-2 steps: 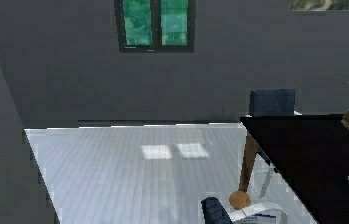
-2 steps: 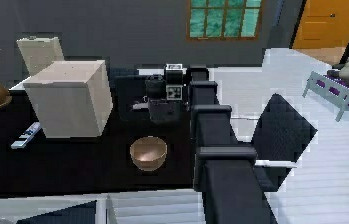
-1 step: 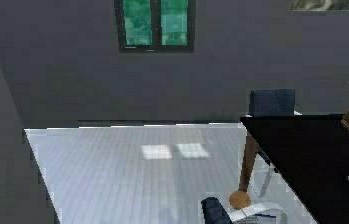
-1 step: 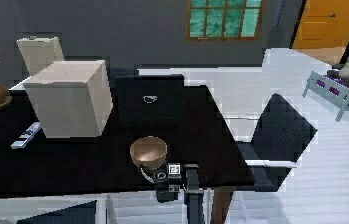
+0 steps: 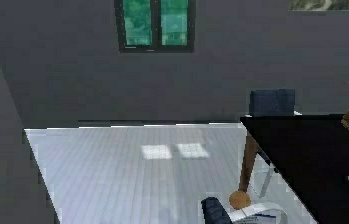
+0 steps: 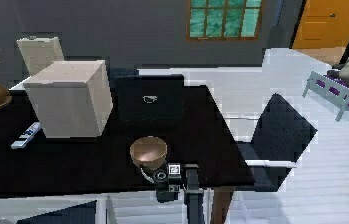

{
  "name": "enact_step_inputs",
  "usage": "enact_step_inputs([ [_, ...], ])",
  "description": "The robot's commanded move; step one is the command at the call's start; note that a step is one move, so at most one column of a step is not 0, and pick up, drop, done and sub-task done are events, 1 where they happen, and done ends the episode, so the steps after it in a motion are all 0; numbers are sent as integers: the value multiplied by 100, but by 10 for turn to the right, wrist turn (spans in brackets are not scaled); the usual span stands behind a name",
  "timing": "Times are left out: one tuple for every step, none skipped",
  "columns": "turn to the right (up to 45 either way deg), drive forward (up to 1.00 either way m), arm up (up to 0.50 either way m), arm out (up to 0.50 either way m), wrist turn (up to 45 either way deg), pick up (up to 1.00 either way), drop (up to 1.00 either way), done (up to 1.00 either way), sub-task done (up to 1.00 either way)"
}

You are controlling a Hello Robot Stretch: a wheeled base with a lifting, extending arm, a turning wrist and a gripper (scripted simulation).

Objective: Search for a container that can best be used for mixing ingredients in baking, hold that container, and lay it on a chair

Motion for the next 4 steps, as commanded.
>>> enact_step_inputs([
  [0,0,10,0,0,0,0,0,0],
  [0,0,18,0,0,0,0,0,0],
  [0,0,0,0,-450,0,0,0,0],
  [0,0,0,0,-450,0,0,0,0],
])
